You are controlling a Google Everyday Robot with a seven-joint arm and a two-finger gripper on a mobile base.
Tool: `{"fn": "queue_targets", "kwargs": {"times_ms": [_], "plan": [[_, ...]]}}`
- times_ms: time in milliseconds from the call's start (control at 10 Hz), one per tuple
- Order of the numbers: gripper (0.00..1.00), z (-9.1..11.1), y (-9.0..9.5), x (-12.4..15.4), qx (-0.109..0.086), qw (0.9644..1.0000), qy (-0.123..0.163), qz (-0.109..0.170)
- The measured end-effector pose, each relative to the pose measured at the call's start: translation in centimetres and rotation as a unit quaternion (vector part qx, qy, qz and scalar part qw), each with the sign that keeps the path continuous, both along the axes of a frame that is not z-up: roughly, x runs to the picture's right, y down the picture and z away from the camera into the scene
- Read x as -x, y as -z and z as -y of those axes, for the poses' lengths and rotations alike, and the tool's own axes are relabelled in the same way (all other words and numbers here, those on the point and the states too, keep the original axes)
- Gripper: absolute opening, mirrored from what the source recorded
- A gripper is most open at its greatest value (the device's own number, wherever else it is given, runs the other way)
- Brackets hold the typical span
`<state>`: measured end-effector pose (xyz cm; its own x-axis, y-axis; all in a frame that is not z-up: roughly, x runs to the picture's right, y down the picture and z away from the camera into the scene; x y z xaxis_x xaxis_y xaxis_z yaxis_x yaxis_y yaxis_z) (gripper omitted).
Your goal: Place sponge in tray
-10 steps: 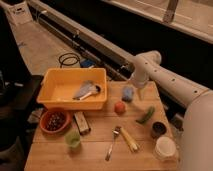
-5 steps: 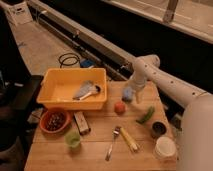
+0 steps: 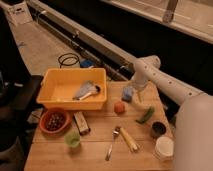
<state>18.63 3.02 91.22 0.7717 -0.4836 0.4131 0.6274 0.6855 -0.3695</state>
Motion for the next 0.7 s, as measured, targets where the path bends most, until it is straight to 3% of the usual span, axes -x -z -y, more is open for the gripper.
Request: {"fn": "queue_targets", "kwargs": {"times_ms": [200, 700], "plan": [[0.8, 0.2, -1.8, 1.4, 0.003, 0.9996, 0.019, 0.021], [0.8, -1.2, -3.7, 3.7, 0.024, 0.9968, 0.039, 0.066]]}}
